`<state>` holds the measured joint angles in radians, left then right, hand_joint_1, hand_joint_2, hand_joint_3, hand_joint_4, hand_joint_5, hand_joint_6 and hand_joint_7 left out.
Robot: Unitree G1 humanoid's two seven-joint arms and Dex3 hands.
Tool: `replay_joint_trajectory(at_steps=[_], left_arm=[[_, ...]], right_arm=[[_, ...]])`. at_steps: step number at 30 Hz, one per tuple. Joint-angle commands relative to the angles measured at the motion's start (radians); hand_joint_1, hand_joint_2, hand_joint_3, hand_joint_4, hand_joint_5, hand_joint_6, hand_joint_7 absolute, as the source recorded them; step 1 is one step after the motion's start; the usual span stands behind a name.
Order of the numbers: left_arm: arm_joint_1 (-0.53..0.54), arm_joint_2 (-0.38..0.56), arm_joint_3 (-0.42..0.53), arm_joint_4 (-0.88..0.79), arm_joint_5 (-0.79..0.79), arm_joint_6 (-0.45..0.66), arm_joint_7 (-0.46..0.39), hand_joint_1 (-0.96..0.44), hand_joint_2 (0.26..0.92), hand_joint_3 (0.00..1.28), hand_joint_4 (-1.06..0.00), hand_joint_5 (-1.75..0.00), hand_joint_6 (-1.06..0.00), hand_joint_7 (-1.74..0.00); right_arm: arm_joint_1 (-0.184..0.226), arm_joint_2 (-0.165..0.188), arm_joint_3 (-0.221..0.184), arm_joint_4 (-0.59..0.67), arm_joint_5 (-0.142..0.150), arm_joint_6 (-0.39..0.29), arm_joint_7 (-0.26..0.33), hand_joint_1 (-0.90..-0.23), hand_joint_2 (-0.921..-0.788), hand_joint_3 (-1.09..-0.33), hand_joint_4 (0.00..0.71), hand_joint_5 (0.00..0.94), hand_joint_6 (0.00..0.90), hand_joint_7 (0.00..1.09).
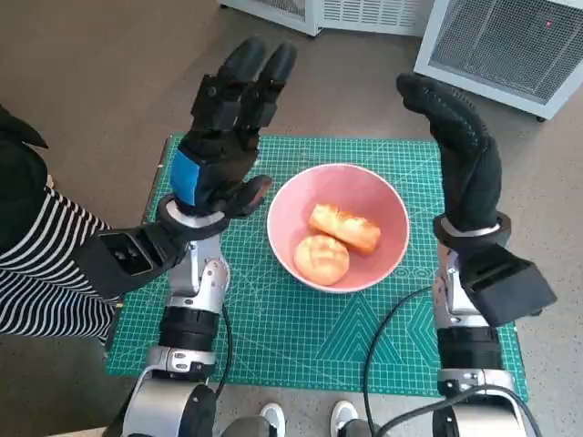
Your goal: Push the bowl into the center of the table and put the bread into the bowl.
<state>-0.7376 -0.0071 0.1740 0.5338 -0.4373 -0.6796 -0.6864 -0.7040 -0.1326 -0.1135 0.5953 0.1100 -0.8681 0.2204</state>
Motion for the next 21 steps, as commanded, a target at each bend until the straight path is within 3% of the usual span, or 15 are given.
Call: replay_joint_trajectory(at_steps=[1, 21], left_arm=[[0.027, -0.002, -0.005, -0.015, -0.009, -0.016, -0.014, -0.67, 0.921, 0.42, 0.0, -0.08, 0.0, -0.34], [0.05, -0.003, -0.015, -0.032, -0.025, 0.004, -0.037, -0.67, 0.921, 0.42, 0.0, 0.0, 0.0, -0.17]], right_arm=[[0.028, 0.007, 0.006, 0.014, -0.023, 0.006, -0.017, -0.712, -0.921, -0.763, 0.167, 0.002, 0.004, 0.53], [0.022, 0.015, 0.03, 0.022, -0.036, 0.037, -0.03, -0.741, -0.921, -0.781, 0.146, 0.0, -0.001, 0.51]])
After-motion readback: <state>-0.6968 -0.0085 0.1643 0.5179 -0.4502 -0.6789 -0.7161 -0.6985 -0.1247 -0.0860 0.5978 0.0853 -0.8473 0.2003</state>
